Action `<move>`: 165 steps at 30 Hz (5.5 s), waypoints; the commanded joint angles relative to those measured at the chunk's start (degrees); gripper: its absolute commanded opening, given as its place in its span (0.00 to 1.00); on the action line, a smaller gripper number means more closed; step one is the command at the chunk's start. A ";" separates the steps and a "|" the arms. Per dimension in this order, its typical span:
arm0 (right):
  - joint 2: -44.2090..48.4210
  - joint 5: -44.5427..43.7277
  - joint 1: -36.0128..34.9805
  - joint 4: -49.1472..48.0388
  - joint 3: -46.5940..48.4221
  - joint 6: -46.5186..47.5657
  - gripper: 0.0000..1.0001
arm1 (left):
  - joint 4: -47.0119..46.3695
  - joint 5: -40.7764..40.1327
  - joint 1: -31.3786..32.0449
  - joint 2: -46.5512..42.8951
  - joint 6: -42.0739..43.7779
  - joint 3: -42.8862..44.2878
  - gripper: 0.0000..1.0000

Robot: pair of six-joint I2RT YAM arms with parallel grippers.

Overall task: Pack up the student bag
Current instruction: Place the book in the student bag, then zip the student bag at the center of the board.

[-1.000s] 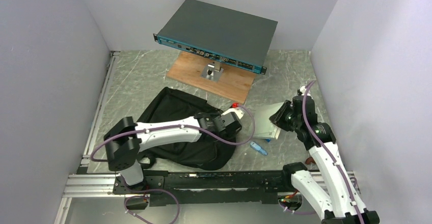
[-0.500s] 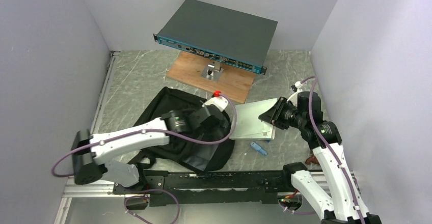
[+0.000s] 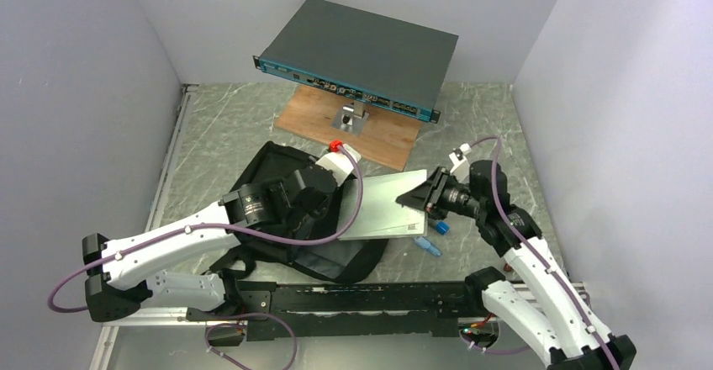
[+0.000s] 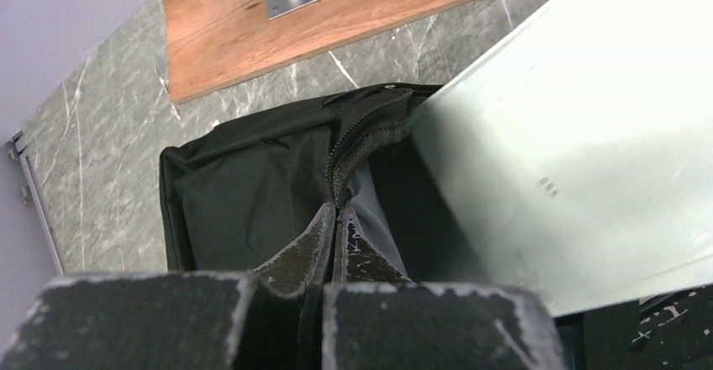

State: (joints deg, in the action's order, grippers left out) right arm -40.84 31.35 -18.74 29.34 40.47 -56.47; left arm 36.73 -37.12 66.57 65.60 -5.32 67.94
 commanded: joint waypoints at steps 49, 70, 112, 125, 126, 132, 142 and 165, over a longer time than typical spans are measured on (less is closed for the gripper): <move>-52.90 -31.86 -34.54 -83.89 -0.87 -12.96 0.45 | 1.88 -3.15 -0.11 -1.44 4.62 2.90 0.00; -50.94 -16.30 -31.79 -73.01 -3.60 0.26 0.38 | -2.63 4.61 -0.12 -4.25 3.61 -0.54 0.00; -47.80 -17.79 -32.87 -64.27 -3.94 10.91 0.51 | -2.65 6.40 -0.12 -4.65 -0.16 -4.56 0.00; -16.80 -30.10 -19.73 -31.35 -9.37 24.41 0.55 | -6.03 11.46 -0.12 -3.18 -7.23 -10.70 0.00; -17.32 -28.04 -17.95 -31.42 -8.65 24.84 0.55 | -5.41 11.81 -0.10 -2.87 -7.73 -10.65 0.00; -25.93 -24.85 -16.55 -32.88 -1.10 27.98 0.53 | -2.25 10.90 -0.06 -5.10 -12.82 -15.20 0.00; -40.41 -23.34 -18.92 -37.27 11.22 27.41 0.51 | -1.78 16.62 -0.03 -9.46 -23.02 -25.21 0.00; -61.36 -14.74 -24.72 -34.23 28.25 54.07 0.40 | -6.51 18.66 -0.03 -13.27 -24.43 -30.98 0.00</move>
State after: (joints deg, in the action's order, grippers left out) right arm -100.14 13.28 -43.09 -5.45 64.25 -11.84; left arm 30.61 -20.60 66.39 54.39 -28.14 38.13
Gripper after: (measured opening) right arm 0.393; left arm 0.011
